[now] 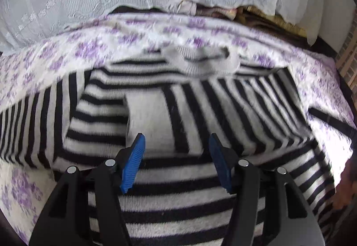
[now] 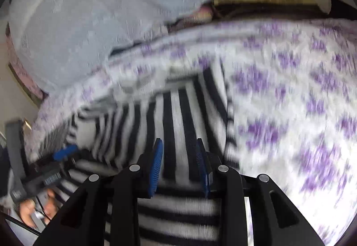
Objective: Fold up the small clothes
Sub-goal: 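Open the right gripper and release the cuff on the sweater front, then grasp the other sleeve cuff with the left gripper and lift it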
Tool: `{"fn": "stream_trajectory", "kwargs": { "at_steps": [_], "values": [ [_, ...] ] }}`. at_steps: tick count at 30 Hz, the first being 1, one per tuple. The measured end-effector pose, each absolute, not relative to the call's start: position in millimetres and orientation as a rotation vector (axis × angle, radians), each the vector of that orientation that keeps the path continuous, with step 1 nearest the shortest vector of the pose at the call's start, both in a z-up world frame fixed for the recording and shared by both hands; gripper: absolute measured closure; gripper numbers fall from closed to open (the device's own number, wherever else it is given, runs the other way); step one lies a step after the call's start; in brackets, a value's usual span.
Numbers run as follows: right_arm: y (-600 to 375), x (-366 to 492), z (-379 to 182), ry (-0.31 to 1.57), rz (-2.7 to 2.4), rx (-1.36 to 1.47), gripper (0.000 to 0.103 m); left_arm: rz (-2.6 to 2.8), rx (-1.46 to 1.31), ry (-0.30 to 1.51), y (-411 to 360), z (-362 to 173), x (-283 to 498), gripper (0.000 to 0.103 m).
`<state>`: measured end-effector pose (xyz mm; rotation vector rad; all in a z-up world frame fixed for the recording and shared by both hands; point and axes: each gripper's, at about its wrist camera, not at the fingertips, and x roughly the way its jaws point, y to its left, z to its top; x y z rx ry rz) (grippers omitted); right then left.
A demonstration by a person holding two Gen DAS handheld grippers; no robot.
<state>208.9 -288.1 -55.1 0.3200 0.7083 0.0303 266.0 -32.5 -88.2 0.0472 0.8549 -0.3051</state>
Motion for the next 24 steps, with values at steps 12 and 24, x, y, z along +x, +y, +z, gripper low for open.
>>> {"fn": "stream_trajectory", "kwargs": {
  "at_steps": [12, 24],
  "values": [
    [-367, 292, -114, 0.836, 0.051, 0.743, 0.103, -0.259, 0.099, 0.892, -44, -109, 289, 0.04],
    [-360, 258, -92, 0.778, 0.002, 0.637, 0.098, -0.203, 0.023, 0.912, -14, -112, 295, 0.036]
  ]
}}
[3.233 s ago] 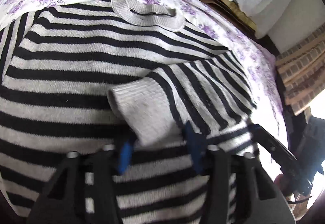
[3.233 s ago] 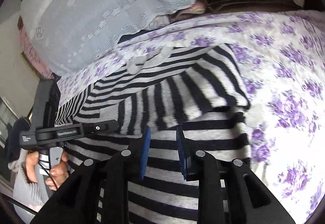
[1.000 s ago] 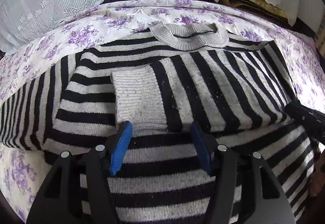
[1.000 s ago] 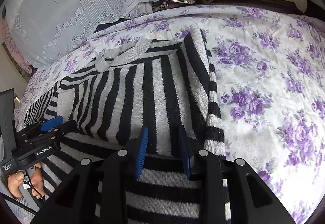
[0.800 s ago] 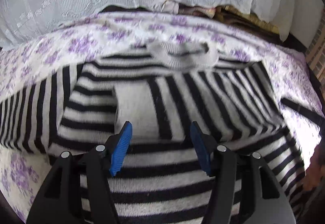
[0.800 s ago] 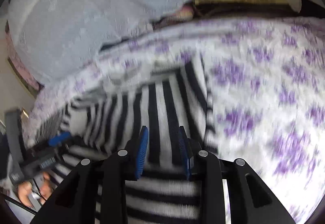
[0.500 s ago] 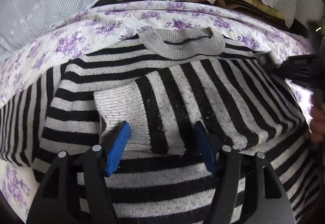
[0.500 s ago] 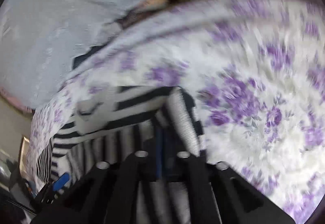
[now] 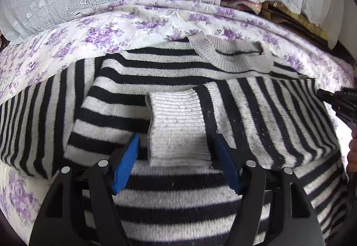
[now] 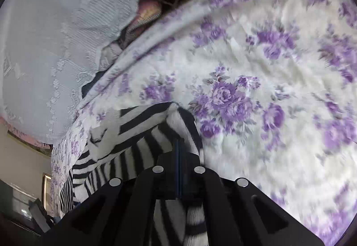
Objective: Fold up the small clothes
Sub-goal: 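Grasp the other sleeve cuff with the left gripper and lift it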
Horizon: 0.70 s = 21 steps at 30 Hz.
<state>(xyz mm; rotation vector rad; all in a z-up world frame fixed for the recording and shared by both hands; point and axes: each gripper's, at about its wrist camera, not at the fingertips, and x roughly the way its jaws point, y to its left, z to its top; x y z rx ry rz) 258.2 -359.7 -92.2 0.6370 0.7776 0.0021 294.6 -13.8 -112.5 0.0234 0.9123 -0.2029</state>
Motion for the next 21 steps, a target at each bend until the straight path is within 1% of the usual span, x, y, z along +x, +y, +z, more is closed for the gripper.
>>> {"fn": "stream_trajectory", "kwargs": {
  "at_steps": [2, 4, 5, 7, 8, 10, 12, 13, 14, 17, 18, 21],
  "values": [
    [-347, 244, -89, 0.786, 0.041, 0.586, 0.098, -0.218, 0.009, 0.913, -6, -111, 288, 0.036],
    [-332, 239, -108, 0.887, 0.043, 0.516, 0.097, -0.23, -0.006, 0.928, 2, -114, 282, 0.034],
    [-332, 236, -118, 0.891, 0.053, 0.522, 0.102, -0.233, -0.019, 0.934, 6, -114, 280, 0.035],
    [-337, 221, -112, 0.85, 0.024, 0.551, 0.103, -0.222, -0.065, 0.934, 23, -109, 272, 0.037],
    [-336, 209, -103, 0.818, 0.018, 0.558, 0.097, -0.225, -0.099, 0.928, 36, -102, 264, 0.037],
    [-325, 181, -86, 0.745, 0.021, 0.53, 0.096, -0.212, -0.125, 0.91, 59, -93, 253, 0.036],
    [-312, 159, -76, 0.709, 0.049, 0.524, 0.087, -0.168, -0.158, 0.905, 94, -87, 244, 0.032],
    [-301, 149, -72, 0.698, 0.073, 0.525, 0.077, -0.151, -0.185, 0.909, 110, -87, 242, 0.031],
    [-289, 144, -69, 0.7, 0.093, 0.515, 0.071, -0.125, -0.224, 0.909, 128, -87, 240, 0.031],
    [-253, 135, -53, 0.71, 0.162, 0.463, 0.07, -0.035, -0.411, 0.911, 191, -92, 238, 0.031],
    [-240, 136, -48, 0.705, 0.188, 0.46, 0.067, -0.015, -0.489, 0.903, 212, -95, 237, 0.031],
    [-196, 146, -40, 0.696, 0.233, 0.456, 0.061, 0.028, -0.639, 0.882, 252, -106, 242, 0.032]
  ]
}}
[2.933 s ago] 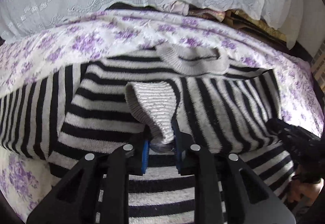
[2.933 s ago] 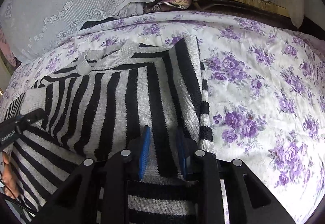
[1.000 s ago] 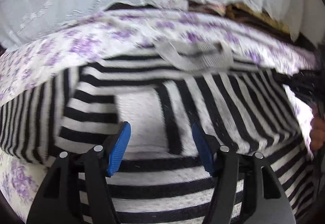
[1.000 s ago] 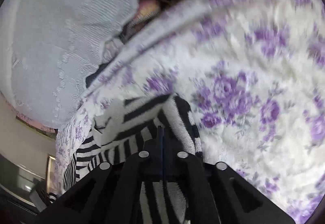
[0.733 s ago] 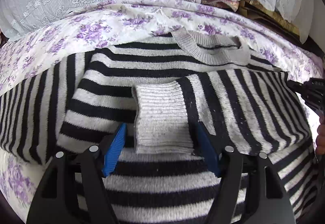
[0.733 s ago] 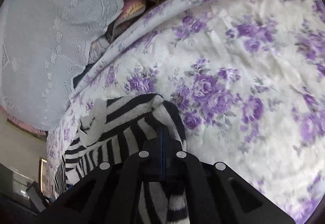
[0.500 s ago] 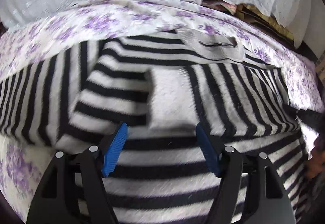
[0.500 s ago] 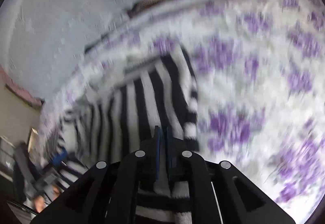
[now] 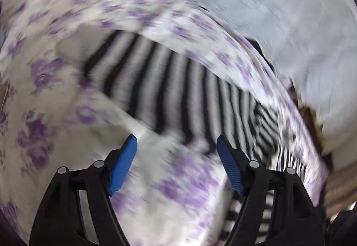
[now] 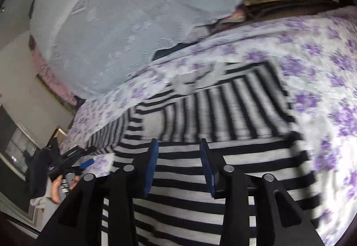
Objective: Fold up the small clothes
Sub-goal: 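Grasp the other sleeve cuff with the left gripper and lift it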
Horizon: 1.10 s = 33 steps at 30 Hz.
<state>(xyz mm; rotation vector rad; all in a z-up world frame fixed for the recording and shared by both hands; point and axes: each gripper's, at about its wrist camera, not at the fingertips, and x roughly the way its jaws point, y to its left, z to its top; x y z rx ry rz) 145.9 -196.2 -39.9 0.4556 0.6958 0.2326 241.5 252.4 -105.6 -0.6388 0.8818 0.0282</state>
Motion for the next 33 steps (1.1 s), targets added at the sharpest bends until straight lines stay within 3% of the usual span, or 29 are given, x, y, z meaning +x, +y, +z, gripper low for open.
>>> {"fn": "stream_trajectory", "kwargs": {
  "at_steps": [6, 9, 11, 14, 33],
  "values": [
    [-151, 148, -45, 0.683, 0.267, 0.445, 0.06, -0.001, -0.852, 0.754, 293, -124, 254, 0.037],
    [-146, 146, -50, 0.667, 0.238, 0.416, 0.06, 0.015, -0.933, 0.702, 310, -133, 260, 0.058],
    [-149, 145, -54, 0.661, 0.226, 0.408, 0.06, 0.03, -0.943, 0.697, 315, -137, 261, 0.084],
    [-158, 150, -65, 0.684, 0.216, 0.425, 0.06, 0.03, -0.952, 0.685, 319, -135, 255, 0.091],
    [-175, 156, -79, 0.754, 0.21, 0.453, 0.06, -0.04, -0.556, 0.597, 246, -46, 233, 0.092]
  ]
}}
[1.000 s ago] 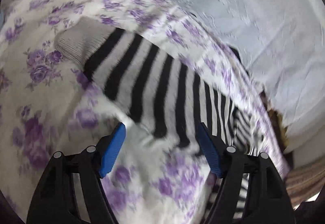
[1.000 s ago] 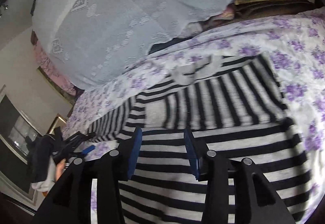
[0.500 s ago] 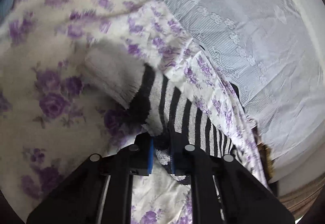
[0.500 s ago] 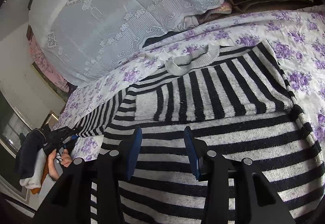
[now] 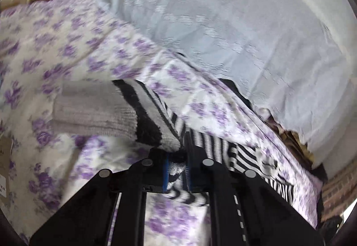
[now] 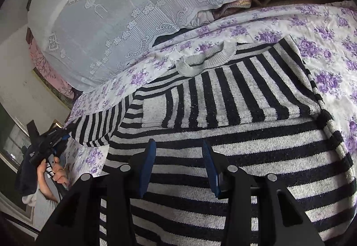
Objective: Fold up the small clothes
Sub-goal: 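Grasp the other sleeve cuff with the left gripper and lift it, then lay the held sleeve across the sweater body with the left gripper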
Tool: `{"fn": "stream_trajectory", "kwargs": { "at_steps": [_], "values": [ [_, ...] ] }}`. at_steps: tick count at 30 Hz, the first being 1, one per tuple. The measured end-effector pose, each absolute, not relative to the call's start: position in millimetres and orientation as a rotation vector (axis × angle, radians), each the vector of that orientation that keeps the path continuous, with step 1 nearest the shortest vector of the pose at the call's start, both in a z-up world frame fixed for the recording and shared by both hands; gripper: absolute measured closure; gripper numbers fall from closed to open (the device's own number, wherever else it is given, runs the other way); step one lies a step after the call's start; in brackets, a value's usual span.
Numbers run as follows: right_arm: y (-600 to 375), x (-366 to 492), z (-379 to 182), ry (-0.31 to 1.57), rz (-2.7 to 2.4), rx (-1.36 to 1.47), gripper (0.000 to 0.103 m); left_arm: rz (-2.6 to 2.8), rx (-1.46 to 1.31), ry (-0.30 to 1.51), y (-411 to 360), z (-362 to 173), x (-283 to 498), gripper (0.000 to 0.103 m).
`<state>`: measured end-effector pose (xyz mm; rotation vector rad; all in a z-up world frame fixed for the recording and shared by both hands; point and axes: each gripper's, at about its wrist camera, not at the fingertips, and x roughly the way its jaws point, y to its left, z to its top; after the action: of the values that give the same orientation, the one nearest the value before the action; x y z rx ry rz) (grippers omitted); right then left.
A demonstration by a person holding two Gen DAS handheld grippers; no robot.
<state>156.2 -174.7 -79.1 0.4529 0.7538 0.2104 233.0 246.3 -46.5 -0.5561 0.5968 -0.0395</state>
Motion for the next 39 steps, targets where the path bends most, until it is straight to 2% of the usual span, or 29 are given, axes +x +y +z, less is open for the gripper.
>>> {"fn": "stream_trajectory", "kwargs": {
  "at_steps": [24, 31, 39],
  "values": [
    [-218, 161, -77, 0.751, 0.212, 0.606, 0.06, -0.202, -0.191, 0.639, 64, 0, 242, 0.093],
    [-237, 163, -78, 0.744, 0.195, 0.668, 0.06, -0.28, -0.135, 0.67, 2, -10, 244, 0.093],
    [-253, 165, -81, 0.737, 0.174, 0.71, 0.06, -0.367, -0.025, 0.74, -64, -46, 238, 0.093]
  ]
}}
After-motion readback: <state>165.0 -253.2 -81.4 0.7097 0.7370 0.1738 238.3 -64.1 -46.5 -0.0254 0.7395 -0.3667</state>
